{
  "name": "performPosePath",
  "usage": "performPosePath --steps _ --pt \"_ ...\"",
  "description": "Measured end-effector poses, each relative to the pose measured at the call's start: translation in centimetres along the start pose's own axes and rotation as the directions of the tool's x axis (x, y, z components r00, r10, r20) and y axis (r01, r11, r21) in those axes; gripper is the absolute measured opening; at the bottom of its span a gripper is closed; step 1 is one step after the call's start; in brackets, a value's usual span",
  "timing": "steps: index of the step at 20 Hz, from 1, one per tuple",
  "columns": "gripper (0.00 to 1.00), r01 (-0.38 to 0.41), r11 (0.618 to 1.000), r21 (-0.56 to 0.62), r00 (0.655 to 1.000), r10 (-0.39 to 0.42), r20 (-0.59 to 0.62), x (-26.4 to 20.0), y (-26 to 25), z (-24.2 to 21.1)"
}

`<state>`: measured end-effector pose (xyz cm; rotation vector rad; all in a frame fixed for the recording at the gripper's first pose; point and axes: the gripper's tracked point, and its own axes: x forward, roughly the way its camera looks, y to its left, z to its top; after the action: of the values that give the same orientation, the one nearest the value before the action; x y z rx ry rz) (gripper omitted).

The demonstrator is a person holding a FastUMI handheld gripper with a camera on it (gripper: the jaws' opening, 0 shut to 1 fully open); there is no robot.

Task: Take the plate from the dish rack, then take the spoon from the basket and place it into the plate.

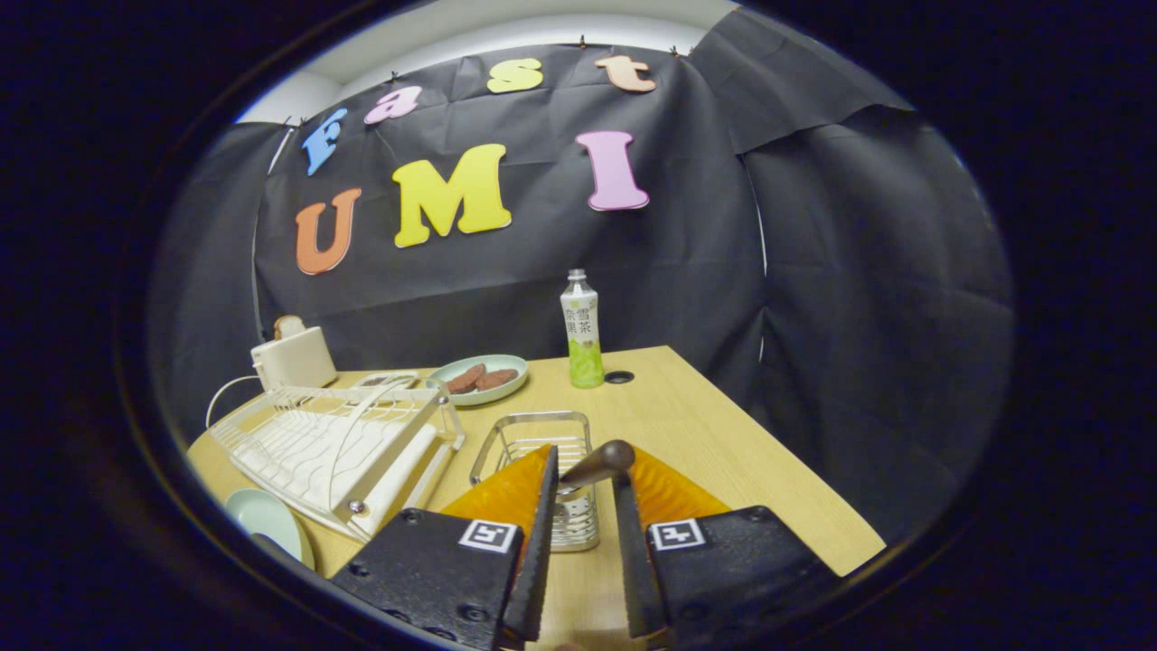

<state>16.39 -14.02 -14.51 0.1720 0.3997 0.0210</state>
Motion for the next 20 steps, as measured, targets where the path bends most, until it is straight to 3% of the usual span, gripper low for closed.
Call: performPosePath --steps 5,9,15,20 --pt "0.20 -0.033 0.999 -0.001 0.999 0.033 -0.011 0.0 1.4 0.6" --pt "0.10 -0.035 0.999 -0.026 0.999 0.034 -0.036 -0.1 2.2 1.1" --pt "0.09 0.019 0.994 -0.112 1.000 -0.017 0.022 -3.2 2.0 5.1" --pt "0.09 -0.005 0.987 -0.162 0.996 0.019 0.088 -7.6 4.2 8.9"
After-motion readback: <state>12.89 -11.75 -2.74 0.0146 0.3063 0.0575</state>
